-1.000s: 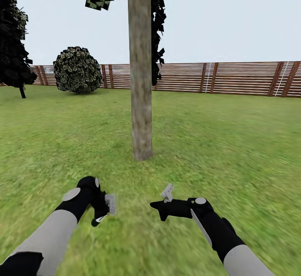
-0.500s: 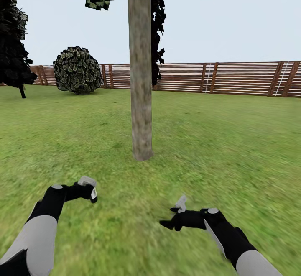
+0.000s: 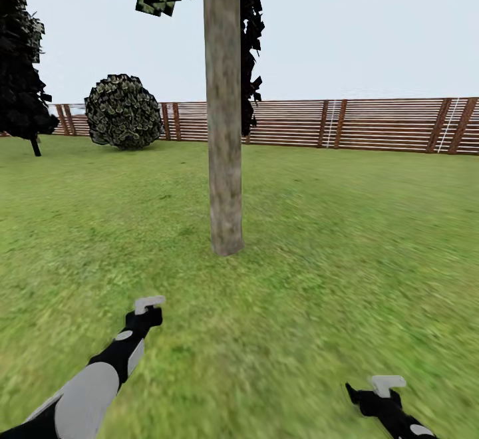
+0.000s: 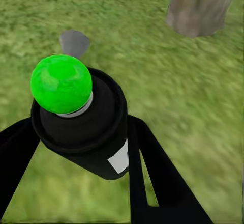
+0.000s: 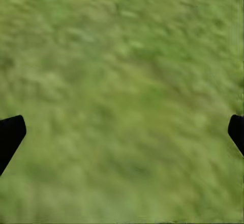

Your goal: In the garden, pick up the pesticide atomizer on the floor and spray pesticide onto both trees until each tree trunk is fully covered.

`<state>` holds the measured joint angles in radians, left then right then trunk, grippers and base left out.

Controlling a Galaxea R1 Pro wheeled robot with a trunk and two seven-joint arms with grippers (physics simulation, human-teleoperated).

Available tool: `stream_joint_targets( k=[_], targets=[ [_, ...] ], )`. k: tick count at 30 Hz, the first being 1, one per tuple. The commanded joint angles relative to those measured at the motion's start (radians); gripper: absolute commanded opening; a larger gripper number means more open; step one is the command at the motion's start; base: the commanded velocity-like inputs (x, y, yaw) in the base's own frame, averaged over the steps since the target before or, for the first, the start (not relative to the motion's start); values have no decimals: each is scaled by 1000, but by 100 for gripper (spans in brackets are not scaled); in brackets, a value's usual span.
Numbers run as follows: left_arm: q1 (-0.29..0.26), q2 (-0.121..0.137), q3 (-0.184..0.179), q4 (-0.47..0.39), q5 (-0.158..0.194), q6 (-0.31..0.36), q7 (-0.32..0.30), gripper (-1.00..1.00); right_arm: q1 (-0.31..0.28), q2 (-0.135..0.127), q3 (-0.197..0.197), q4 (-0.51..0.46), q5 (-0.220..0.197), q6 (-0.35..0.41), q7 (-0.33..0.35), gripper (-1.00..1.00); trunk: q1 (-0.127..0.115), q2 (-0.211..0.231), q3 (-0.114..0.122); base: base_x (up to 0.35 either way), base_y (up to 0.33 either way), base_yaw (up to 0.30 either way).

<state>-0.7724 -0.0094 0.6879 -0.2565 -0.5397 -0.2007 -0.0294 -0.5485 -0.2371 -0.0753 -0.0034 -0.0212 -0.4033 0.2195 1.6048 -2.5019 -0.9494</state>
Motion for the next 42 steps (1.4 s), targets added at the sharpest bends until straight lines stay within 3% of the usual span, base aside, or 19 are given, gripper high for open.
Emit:
stream_joint_targets(
  k=[1, 3, 6, 9, 10, 12, 14, 15, 16, 17, 18, 19, 21, 23, 25, 27, 34, 42],
  targets=[
    [-1, -8, 8, 9, -7, -10, 15, -100, -1, 0, -7, 3, -2, -13, -58, 100, 0, 0, -1, 0, 0, 0],
    [-1, -24, 9, 20, -7, -17, 34, -100, -1, 1, -7, 4, -2, -32, -135, 100, 0, 0, -1, 0, 0, 0],
    [-1, -31, 9, 25, -4, -19, 39, -100, -1, 0, -9, 5, -4, -39, -163, 100, 0, 0, -1, 0, 0, 0],
    [-1, -41, 9, 27, -5, -20, 40, -100, -1, -7, -10, 7, -43, -41, -169, 100, 0, 0, -1, 0, 0, 0],
    [-1, -43, 9, 27, -5, -20, 40, -100, -1, -8, -10, 8, -70, -41, -168, 100, 0, 0, -1, 0, 0, 0],
    [-1, -46, 9, 39, -6, -20, 40, -100, -1, -9, -10, 9, -175, -41, -162, 100, 0, 0, -1, 0, 0, 0],
    [-1, -47, 8, 49, -6, -20, 41, -100, -1, -14, -10, 9, -223, -42, -159, 100, 0, 0, -1, 0, 0, 0],
    [-1, -47, 8, 54, -6, -20, 41, -100, -1, -24, -10, 9, -250, -42, -157, 100, 0, 0, -1, 0, 0, 0],
    [-1, -47, 5, 57, -7, -19, 42, -100, -1, -51, -10, 9, -290, -42, -155, 100, 0, 0, -1, 0, 0, 0],
    [-1, -47, 5, 57, -7, -18, 42, -100, -1, -59, -10, 9, -298, -42, -155, 100, 0, 0, -1, 0, 0, 0],
    [-1, -47, 2, 57, -8, -18, 42, -100, -1, -88, -10, 9, -326, -42, -154, 100, 0, 0, -1, 0, 0, 0],
    [-1, -47, 1, 57, -9, -17, 42, -100, -1, -99, -10, 9, -338, -42, -154, 100, 0, 0, -1, 5, 0, 0],
    [-1, -47, -4, 54, -10, -16, 25, -100, -1, -134, -8, 8, -398, -43, -148, 100, 0, 0, -1, 74, 0, 0],
    [-2, -47, -6, 52, -11, -16, -5, -100, -1, -149, -6, 6, -429, -48, -86, 100, 0, 0, -1, 198, 0, 0],
    [-2, -46, -9, 52, -12, -16, -25, -100, -1, -155, -5, 5, -444, -51, 57, 100, 0, 0, -1, 272, 0, 0],
    [-2, -45, -17, 52, -12, -16, -31, -100, -1, -154, -5, 7, -451, -51, 132, 100, 0, 0, -1, 306, 0, 0],
    [-1, -43, -58, 53, -11, -16, -35, -100, -1, -151, -5, 8, -457, -52, 180, 100, 0, 0, -1, 322, 0, 0],
    [-1, -41, -63, 56, -10, -16, -35, -100, -1, -150, -6, 9, -460, -51, 184, 100, 0, 0, -1, 328, 0, -20]
  ],
)
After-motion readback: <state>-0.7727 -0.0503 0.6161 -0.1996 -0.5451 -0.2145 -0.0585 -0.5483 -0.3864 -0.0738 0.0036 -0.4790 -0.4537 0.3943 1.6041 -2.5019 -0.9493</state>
